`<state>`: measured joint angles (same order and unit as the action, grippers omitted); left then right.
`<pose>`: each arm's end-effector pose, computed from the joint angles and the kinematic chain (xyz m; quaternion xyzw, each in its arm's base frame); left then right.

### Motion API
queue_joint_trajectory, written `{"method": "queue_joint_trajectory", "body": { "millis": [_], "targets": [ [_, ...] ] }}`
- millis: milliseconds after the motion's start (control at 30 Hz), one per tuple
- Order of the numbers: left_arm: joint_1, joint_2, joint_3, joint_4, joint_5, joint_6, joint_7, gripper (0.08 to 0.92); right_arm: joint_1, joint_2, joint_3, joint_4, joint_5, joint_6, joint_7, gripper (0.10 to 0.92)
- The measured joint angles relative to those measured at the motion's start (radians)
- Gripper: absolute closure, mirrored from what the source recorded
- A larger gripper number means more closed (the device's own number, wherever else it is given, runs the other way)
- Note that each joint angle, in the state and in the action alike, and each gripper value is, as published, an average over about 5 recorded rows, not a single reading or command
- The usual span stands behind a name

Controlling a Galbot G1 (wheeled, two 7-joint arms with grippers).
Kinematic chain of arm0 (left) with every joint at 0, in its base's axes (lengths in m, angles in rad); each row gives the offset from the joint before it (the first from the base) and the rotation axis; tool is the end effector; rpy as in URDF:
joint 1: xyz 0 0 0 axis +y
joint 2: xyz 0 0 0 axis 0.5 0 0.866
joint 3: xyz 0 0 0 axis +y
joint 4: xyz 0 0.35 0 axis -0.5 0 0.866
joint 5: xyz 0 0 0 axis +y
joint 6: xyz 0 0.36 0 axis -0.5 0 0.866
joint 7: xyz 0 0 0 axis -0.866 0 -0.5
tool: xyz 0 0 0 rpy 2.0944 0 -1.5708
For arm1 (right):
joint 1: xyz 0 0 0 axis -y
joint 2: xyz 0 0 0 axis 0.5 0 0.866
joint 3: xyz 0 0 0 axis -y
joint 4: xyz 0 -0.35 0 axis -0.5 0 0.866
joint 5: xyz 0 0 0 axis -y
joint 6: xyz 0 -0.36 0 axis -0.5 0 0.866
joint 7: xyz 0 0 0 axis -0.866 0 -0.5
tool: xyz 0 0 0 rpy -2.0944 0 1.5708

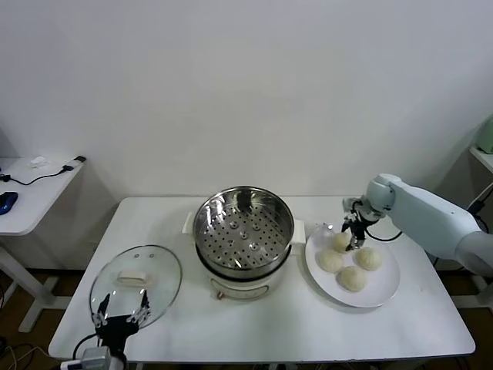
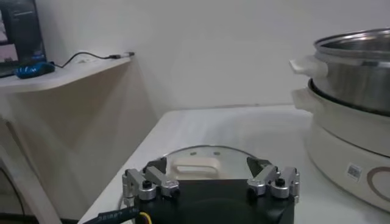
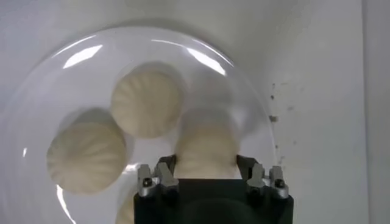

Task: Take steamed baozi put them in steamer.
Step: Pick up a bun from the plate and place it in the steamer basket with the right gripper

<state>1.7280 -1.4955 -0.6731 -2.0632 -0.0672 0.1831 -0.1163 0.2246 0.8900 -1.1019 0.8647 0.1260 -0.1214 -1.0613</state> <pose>0.1331 0.0607 -0.3340 0.1048 -0.9774 -0.0454 0.1777 0.5935 -0.1548 -0.1986 0.4896 -0.5561 0.5172 0.4285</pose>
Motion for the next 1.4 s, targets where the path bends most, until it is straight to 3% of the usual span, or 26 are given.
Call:
{"method": "queue_joint_trajectory", "body": {
  "millis": [533, 767, 1100, 1400],
  "targets": [
    [0.01, 0.001, 0.032, -0.033, 0.022, -0.001, -0.004, 0.177, 0.501, 0.06, -0.246, 0.363, 0.202, 0.157, -0.036, 0.355],
    [0.02, -0.007, 0.049, -0.044, 0.046, -0.001, -0.004, 0.177, 0.56, 0.165, -0.303, 0.472, 0.156, 0.322, 0.003, 0.355],
    [0.033, -0.011, 0.054, -0.052, 0.067, -0.003, -0.007, 0.177, 0.478, 0.341, -0.305, 0.335, -0.07, 0.606, 0.045, 0.355],
    [0.026, -0.013, 0.059, -0.038, 0.074, -0.008, -0.01, 0.177, 0.369, 0.458, -0.275, 0.143, -0.217, 0.756, 0.086, 0.355]
  ]
}}
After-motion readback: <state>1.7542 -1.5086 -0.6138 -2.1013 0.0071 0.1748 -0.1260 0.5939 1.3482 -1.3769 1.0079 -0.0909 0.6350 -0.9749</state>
